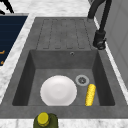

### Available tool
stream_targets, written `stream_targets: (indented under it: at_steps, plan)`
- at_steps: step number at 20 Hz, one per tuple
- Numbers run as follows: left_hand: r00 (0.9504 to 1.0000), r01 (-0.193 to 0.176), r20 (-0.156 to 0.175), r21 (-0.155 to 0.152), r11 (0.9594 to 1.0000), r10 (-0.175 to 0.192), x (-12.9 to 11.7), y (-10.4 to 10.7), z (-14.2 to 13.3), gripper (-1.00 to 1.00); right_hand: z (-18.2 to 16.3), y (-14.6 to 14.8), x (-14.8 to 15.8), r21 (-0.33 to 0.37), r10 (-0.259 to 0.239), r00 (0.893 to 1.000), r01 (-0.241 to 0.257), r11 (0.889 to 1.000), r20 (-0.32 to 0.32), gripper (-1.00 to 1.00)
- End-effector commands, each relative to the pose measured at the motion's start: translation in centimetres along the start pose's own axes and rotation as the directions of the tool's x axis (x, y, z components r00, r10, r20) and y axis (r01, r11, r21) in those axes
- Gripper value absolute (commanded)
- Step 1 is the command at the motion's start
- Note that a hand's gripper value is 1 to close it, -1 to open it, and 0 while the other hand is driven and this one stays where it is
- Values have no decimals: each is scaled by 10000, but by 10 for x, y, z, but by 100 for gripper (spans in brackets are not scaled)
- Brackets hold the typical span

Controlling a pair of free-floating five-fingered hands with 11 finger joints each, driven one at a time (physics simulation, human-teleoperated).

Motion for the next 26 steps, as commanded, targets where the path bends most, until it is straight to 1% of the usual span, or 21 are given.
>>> stream_targets:
  at_steps: [1, 9, 10, 12, 20, 22, 24, 26]
  plan:
    - [10000, 0, 0, 0, 10000, 0, 0, 0, 0, 0, 2, 0, 18, -558, -674, 9975, 663, 9962, -187, -100]
    - [10000, 0, 0, 0, 10000, 0, 0, 0, 0, 0, 9, 1, 51, -1182, -1257, 9913, 1204, 9857, -381, -100]
    - [10000, 0, 0, 0, 10000, 0, 0, 0, 0, 0, 12, 1, 53, -1171, -1252, 9907, 1183, 9860, -534, -100]
    - [10000, 0, 0, 0, 10000, 0, 0, 0, 0, 0, 15, 2, 61, -1245, -1333, 9892, 1249, 9843, -617, -100]
    - [10000, 0, 0, 0, 10000, 0, 0, 0, 0, 0, 20, 10, 90, -1654, -2004, 9767, 1857, 9686, -770, -100]
    - [10000, 0, 0, 0, 10000, 0, 0, 0, 0, 0, 17, 10, 104, -1788, -2048, 9752, 1874, 9659, -841, -100]
    - [10000, 0, 0, 0, 10000, 0, 0, 0, 0, 0, 14, 7, 119, -1822, -1911, 9752, 1690, 9686, -1116, -100]
    - [10000, 0, 0, 0, 10000, 0, 0, 0, 0, 0, 10, 7, 131, -1788, -1909, 9716, 1648, 9700, -1400, -100]
